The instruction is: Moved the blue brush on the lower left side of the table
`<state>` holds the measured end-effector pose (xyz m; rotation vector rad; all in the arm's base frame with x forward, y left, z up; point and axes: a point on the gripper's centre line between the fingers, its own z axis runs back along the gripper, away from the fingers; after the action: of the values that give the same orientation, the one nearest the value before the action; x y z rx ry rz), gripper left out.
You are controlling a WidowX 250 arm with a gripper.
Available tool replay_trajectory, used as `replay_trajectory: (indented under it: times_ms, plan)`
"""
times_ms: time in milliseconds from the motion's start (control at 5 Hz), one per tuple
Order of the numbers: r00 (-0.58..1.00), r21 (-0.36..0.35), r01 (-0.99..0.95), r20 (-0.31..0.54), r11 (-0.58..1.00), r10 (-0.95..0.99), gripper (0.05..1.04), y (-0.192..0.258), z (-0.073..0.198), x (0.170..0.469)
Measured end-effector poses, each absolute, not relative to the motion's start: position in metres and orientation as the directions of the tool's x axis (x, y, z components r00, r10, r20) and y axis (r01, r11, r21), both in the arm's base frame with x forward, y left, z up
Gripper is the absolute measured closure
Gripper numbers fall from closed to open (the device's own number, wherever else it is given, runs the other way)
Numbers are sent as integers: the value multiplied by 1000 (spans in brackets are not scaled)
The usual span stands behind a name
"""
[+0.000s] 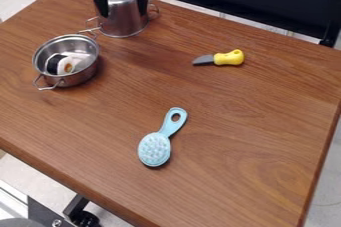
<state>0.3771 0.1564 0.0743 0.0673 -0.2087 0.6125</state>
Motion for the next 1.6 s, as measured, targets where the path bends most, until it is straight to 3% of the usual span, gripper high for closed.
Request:
replay_trajectory:
  times_ms: [200,400,600,1000,1200,1600]
  plan:
    - [807,10,-576,167,817,567,85,153,56,370]
    - [830,4,-546,141,838,540,85,129,49,341]
    - [853,-33,-496,171,868,494,85,110,73,326]
    - [941,-74,-314,108,947,320,85,63,75,283]
    - [978,-95,-172,106,980,182,85,36,68,258]
    - [994,-137,7,113,991,9,85,2,43,239]
